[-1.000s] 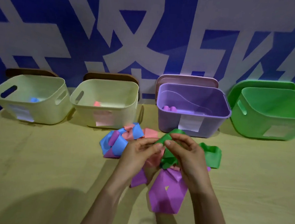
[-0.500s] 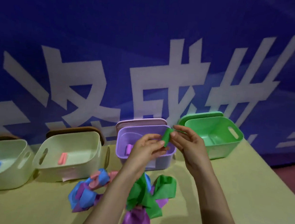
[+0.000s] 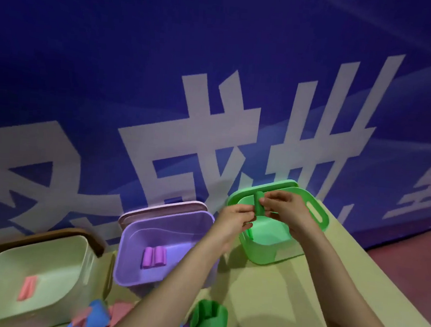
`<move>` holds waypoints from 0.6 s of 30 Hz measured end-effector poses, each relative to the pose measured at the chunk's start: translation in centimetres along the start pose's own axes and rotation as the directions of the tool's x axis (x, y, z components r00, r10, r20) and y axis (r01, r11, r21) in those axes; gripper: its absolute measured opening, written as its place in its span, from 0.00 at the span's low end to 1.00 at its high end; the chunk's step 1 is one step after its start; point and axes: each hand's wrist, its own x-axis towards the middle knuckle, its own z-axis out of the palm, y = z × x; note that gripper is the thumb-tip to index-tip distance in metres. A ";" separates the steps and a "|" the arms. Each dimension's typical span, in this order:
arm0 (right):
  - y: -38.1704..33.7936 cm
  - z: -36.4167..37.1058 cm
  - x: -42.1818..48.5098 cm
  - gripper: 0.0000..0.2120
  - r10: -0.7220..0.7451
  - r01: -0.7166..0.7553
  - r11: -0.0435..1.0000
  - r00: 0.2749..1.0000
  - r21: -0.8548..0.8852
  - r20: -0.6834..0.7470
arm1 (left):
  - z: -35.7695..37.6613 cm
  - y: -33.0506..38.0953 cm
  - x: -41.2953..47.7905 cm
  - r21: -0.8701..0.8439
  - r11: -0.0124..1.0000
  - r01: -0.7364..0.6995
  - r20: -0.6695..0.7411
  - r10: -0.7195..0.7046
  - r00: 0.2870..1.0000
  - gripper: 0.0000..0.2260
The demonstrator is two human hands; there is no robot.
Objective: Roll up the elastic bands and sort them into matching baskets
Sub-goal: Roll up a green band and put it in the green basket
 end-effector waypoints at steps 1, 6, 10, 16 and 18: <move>0.5 -0.7 2.0 0.05 0.025 -0.025 0.999 1.000 -0.044 -0.009 | 0.3 0.2 1.6 0.017 0.999 0.031 0.016 -0.031 0.999 0.07; 4.0 -2.3 10.9 0.09 0.190 -0.187 0.937 0.982 -0.296 -0.019 | 1.0 0.6 9.4 -0.083 0.955 0.285 -0.044 -0.289 0.956 0.23; 7.8 -1.9 15.0 0.10 0.424 -0.349 0.744 0.905 -0.569 0.000 | 2.3 -1.2 13.4 -0.050 0.880 0.472 -0.057 -0.474 0.879 0.27; 11.7 -0.9 18.3 0.10 0.606 -0.391 0.529 0.795 -0.753 0.012 | 2.9 -3.6 16.0 0.002 0.786 0.619 -0.116 -0.614 0.781 0.27; 12.1 -0.2 18.7 0.11 0.629 -0.371 0.479 0.777 -0.795 0.016 | 2.7 -4.1 16.4 -0.013 0.772 0.636 -0.128 -0.632 0.764 0.27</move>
